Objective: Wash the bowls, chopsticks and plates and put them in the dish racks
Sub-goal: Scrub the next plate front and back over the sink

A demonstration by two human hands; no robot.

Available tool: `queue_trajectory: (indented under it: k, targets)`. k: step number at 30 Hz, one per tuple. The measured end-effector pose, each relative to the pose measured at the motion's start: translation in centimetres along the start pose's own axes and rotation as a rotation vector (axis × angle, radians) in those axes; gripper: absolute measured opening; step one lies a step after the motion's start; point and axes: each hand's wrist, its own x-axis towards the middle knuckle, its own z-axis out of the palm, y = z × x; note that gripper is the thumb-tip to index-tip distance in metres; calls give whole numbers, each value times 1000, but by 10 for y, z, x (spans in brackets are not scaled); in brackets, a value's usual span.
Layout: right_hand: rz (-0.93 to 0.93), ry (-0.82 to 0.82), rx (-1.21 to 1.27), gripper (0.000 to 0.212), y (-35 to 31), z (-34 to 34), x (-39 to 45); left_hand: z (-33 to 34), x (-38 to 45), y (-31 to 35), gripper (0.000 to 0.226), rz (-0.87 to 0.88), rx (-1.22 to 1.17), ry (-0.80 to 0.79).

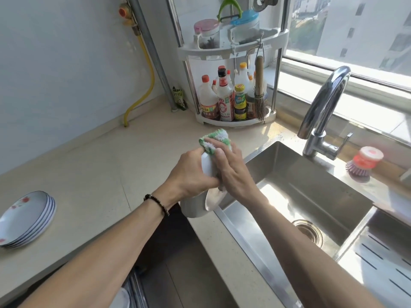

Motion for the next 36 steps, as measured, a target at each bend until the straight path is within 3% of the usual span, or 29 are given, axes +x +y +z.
queue_trajectory:
  k: [4, 7, 9, 10, 14, 15, 18, 21, 25, 28, 31, 33, 36]
  targets:
    - [240, 141, 240, 44, 14, -15, 14, -2, -5, 2, 43, 31, -8, 45]
    - [61, 105, 13, 43, -1, 7, 8, 0, 4, 3, 41, 1, -11, 62]
    - [35, 117, 43, 43, -4, 10, 7, -1, 3, 4, 41, -14, 2, 66]
    - [91, 158, 107, 43, -3, 5, 12, -3, 1, 6, 41, 1, 4, 71]
    - [693, 370, 484, 37, 14, -21, 20, -7, -15, 13, 42, 106, -81, 60]
    - [741, 408, 497, 38, 18, -23, 18, -5, -18, 13, 42, 119, -116, 43]
    - [752, 433, 419, 33, 23, -30, 14, -3, -25, 6, 48, 107, -204, -42]
    - [636, 297, 215, 29, 17, -43, 15, -9, -16, 2, 63, 24, -172, -189]
    - [407, 119, 41, 30, 3, -42, 26, -6, 5, 18, 46, 1, 20, -291]
    - [269, 139, 95, 43, 2, -28, 26, 3, 9, 15, 43, 7, 21, -180]
    - [30, 116, -85, 41, 1, -1, 11, 7, 9, 10, 49, -29, -29, -43]
    - [46, 185, -47, 46, 1, -3, 12, 5, 7, 10, 49, -5, -46, -19]
    - [230, 206, 156, 52, 5, -13, 28, 0, 5, 8, 44, -4, -32, 23]
